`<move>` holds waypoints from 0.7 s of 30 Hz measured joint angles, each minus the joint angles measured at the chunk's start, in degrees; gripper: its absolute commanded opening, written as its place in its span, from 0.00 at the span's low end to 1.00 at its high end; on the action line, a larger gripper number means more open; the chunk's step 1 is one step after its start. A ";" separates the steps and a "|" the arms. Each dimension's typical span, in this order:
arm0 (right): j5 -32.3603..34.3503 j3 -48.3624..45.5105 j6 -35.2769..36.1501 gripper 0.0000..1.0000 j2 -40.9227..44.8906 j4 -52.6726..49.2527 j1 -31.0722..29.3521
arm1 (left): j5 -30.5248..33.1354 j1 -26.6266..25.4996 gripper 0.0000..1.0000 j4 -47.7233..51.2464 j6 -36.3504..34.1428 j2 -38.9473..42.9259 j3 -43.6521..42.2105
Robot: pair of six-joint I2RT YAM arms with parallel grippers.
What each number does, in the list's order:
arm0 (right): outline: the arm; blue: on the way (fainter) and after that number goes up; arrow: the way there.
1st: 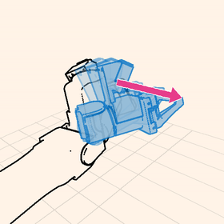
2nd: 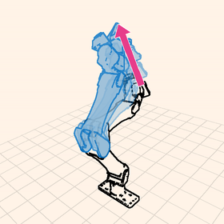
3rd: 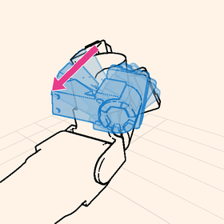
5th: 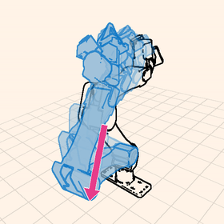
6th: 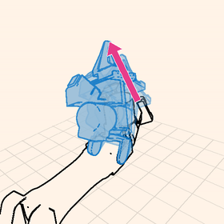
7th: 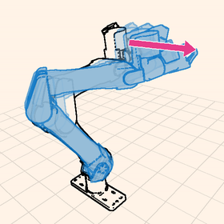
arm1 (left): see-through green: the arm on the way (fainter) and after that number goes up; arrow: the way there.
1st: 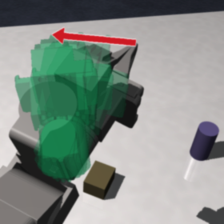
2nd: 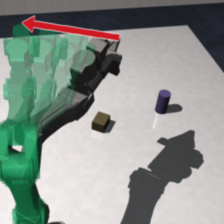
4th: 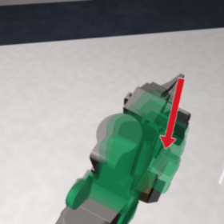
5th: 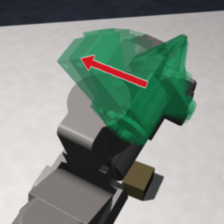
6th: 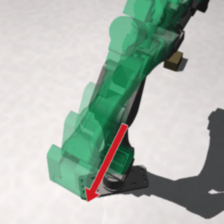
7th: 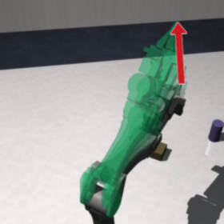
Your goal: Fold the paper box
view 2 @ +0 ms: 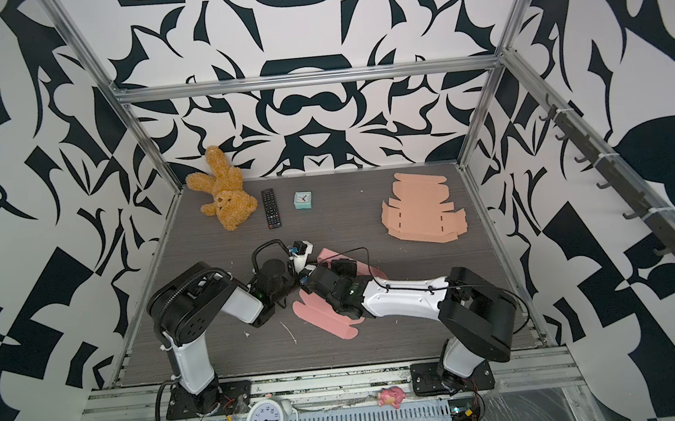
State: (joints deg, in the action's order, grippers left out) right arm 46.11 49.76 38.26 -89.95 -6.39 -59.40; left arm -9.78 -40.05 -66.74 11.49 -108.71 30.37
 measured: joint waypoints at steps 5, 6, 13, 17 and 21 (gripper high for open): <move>-0.90 0.09 -1.27 0.24 0.02 -0.52 -0.04 | 1.55 -0.22 0.18 0.83 -1.09 0.22 0.48; -1.20 0.15 -1.64 0.26 0.02 -0.66 -0.07 | 1.75 -0.26 0.17 0.98 -1.25 0.33 0.48; -5.01 0.28 -5.95 0.45 3.04 -3.08 -0.11 | 1.90 -0.92 0.17 1.42 -1.95 0.87 0.46; -7.91 0.24 -10.45 0.57 7.69 -4.76 -0.11 | 1.95 -1.09 0.17 1.40 -2.12 1.09 -0.09; -11.56 -0.92 -15.43 0.65 13.57 -4.90 -0.11 | 2.19 -1.22 0.17 1.03 -2.34 1.16 -0.66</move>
State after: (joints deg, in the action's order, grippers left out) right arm 34.54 48.84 22.83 -76.38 -11.29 -59.51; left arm -7.60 -41.28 -65.71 9.15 -107.55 29.71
